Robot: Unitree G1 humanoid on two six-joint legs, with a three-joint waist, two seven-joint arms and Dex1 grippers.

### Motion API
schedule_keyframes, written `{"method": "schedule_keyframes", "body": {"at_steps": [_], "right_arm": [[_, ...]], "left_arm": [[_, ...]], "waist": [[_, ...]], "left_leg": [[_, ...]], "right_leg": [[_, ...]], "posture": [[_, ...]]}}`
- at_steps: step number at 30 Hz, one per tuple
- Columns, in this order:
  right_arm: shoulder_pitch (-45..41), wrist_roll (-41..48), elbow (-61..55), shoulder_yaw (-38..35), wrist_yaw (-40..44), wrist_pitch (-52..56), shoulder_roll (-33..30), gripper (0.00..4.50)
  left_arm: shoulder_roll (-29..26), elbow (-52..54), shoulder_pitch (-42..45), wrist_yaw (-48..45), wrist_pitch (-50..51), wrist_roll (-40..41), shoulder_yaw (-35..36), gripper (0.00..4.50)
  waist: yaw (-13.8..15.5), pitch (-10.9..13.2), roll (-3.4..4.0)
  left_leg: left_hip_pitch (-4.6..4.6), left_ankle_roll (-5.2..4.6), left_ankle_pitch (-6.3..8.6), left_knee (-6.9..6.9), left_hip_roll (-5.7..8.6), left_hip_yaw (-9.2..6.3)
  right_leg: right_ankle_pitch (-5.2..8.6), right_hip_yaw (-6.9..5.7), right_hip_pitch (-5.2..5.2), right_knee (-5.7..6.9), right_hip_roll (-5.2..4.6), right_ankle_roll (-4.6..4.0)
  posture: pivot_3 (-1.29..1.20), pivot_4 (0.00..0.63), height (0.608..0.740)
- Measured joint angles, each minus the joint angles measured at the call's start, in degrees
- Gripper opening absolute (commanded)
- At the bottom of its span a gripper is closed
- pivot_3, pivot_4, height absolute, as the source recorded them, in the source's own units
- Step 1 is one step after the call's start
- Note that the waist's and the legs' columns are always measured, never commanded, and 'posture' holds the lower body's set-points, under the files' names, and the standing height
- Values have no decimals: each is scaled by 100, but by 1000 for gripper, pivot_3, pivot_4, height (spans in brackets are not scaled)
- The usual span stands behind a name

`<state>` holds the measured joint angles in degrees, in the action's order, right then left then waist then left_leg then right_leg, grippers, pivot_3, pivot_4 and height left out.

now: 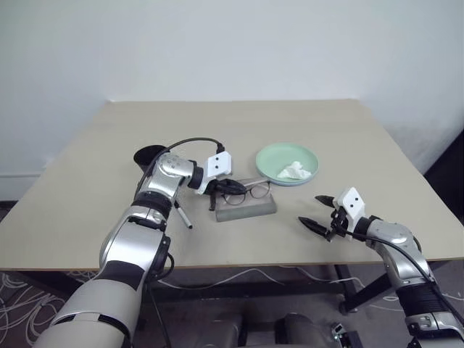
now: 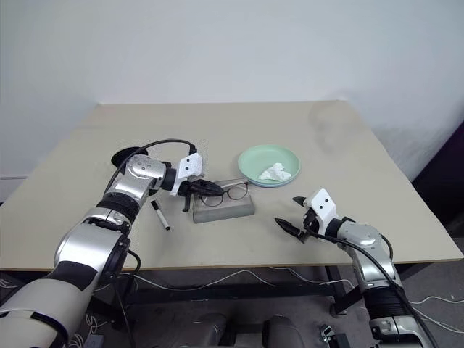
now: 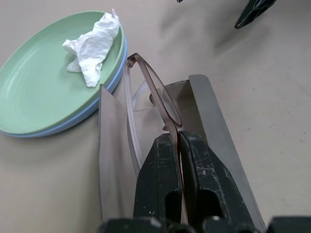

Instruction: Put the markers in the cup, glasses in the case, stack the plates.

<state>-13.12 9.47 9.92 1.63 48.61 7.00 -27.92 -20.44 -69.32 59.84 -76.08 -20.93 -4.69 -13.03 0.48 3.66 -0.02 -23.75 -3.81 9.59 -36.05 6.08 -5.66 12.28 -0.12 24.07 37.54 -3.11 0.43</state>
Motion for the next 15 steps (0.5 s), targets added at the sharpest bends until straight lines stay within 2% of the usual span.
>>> {"method": "schedule_keyframes", "body": {"at_steps": [15], "right_arm": [[-8,-7,1,31,-90,0,36,4482]], "left_arm": [[21,-259,3,-259,235,-360,6,46]], "waist": [[-1,0,0]], "left_leg": [[0,0,0,-8,0,-3]], "right_leg": [[-3,-33,-6,2,1,5]], "posture": [[0,0,736]]}}
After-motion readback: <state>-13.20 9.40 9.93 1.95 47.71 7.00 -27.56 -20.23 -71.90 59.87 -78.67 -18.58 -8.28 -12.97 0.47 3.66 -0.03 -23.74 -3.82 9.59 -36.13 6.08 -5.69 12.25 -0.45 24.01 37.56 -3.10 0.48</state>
